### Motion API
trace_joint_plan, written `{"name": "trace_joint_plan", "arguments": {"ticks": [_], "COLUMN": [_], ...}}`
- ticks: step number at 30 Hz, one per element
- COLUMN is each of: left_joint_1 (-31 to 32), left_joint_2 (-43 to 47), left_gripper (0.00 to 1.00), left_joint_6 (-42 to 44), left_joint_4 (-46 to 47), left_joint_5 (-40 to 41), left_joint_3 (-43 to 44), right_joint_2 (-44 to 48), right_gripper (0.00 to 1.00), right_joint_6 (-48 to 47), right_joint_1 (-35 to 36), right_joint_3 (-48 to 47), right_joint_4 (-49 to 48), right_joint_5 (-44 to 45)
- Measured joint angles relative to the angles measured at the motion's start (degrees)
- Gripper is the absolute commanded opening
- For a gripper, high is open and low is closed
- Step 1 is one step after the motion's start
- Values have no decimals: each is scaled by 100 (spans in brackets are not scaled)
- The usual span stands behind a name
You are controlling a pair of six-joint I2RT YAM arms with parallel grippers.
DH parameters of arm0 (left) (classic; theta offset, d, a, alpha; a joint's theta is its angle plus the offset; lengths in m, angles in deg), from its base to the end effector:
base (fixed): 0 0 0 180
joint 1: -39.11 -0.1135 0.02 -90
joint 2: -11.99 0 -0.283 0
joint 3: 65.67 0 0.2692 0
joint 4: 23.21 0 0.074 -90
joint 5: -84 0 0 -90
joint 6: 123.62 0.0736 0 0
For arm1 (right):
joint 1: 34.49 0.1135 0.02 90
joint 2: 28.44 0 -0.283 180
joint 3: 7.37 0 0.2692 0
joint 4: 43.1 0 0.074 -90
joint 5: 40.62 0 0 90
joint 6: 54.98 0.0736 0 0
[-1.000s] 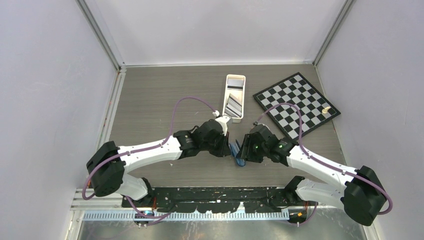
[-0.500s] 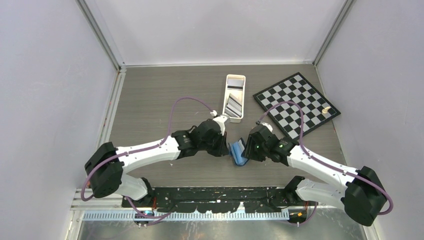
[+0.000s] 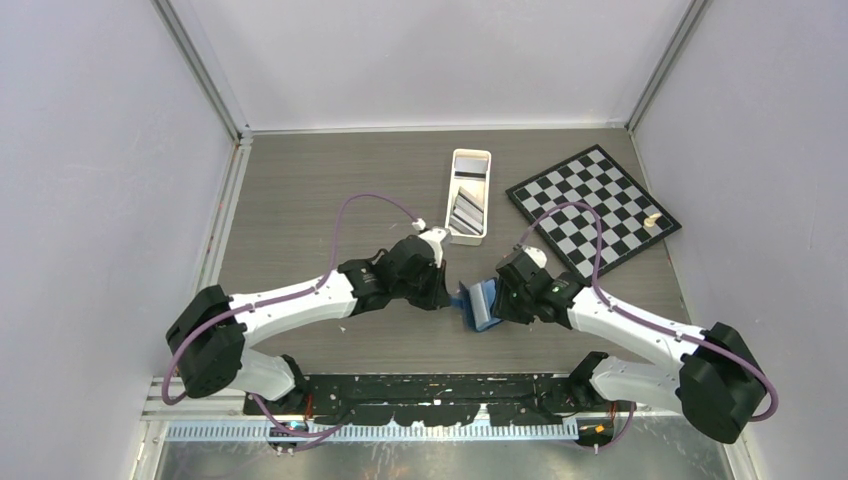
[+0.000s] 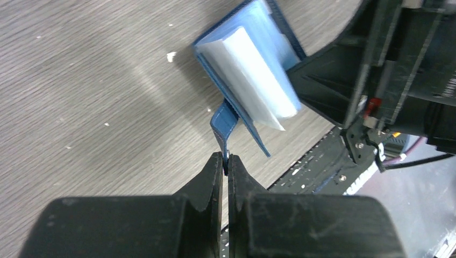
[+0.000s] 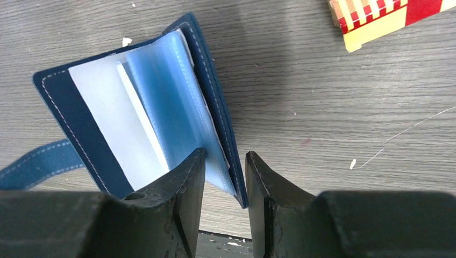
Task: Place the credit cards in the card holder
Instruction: Open the card holder at the center of the board.
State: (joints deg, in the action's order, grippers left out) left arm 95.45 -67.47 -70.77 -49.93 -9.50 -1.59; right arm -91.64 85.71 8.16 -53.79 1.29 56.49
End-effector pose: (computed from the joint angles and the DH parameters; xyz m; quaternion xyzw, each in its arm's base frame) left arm 0.1832 -0.2832 0.2215 0.1645 0.8986 -0.3146 0.2577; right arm 0.1687 0.1431 0.1596 0.0832 0.9632 0.1395 0.2142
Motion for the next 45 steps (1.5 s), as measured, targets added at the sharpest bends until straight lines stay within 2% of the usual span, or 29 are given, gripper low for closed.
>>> {"name": "trace_joint_plan", "arguments": {"ticks": [4,8,13,19,25,32,40,45], "left_joint_1": [-199,-400,-514,-514,-514,-525,-525,-525], "left_joint_2": [0,-4,-136,-151,238,323,-632,-774], "left_gripper": [0,3,25,51,65,71,76,77], "left_joint_6": [-4,-9,28,118,98,-216,-439,-579], "left_joint_4": [-59,-133,-225,-485,-413,431,1043,1268], "left_joint_5": [55,101,229,525,498,-101,-680,-813], "left_joint_3": [-199,-481,-560,-546,-529,-529,-527,-527], "right_joint_2": [-48,-83,-96,-81,-17,-267,-603,-737], "right_gripper": [38,23,13,6,3,2,2,0], "right_joint_6": [2,17,46,66,59,63,63,59], "right_joint_1": [0,0,0,0,0,72,278,424], "right_joint_3": [24,79,79,74,-90,-210,-463,-584], "right_joint_4": [-138,-382,-599,-614,-251,-168,-177,-140], "right_joint_5": [-31,-149,-275,-356,-170,-31,13,144]}}
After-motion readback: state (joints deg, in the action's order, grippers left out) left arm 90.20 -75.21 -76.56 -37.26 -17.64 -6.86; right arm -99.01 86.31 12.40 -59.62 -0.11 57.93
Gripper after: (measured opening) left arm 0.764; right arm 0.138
